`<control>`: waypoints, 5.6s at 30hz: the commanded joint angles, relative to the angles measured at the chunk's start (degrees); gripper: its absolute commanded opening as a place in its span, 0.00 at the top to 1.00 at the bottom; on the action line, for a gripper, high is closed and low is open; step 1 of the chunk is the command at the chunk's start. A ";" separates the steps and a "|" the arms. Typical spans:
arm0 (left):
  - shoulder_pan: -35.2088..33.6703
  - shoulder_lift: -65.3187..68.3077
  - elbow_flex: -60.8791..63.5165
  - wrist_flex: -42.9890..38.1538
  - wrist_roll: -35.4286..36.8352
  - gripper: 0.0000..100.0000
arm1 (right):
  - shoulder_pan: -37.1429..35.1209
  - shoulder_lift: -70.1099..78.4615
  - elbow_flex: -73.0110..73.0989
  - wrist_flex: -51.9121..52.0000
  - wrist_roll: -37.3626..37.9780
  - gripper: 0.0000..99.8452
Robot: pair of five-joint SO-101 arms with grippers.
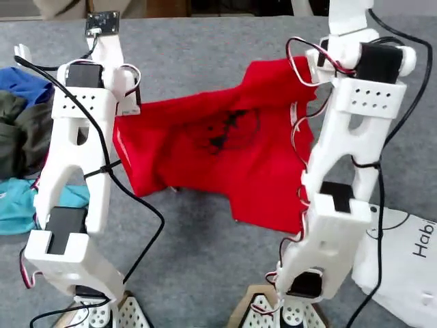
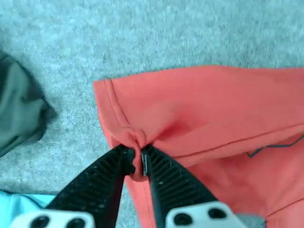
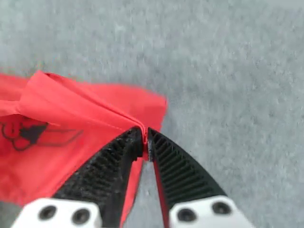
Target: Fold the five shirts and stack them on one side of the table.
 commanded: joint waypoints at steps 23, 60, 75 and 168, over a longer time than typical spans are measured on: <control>4.04 -17.54 46.24 -22.33 -0.35 0.98 | 2.77 -58.59 89.27 -14.15 8.09 1.00; 3.69 -17.19 51.16 -22.15 -4.75 0.98 | 7.16 -64.57 109.93 -21.10 17.05 1.00; -0.26 -17.10 50.55 -22.86 -6.59 0.98 | 4.88 -64.57 113.10 -21.19 17.41 0.99; 11.60 -16.66 39.65 -12.04 -9.76 0.98 | -0.57 5.58 22.64 -8.44 1.41 1.00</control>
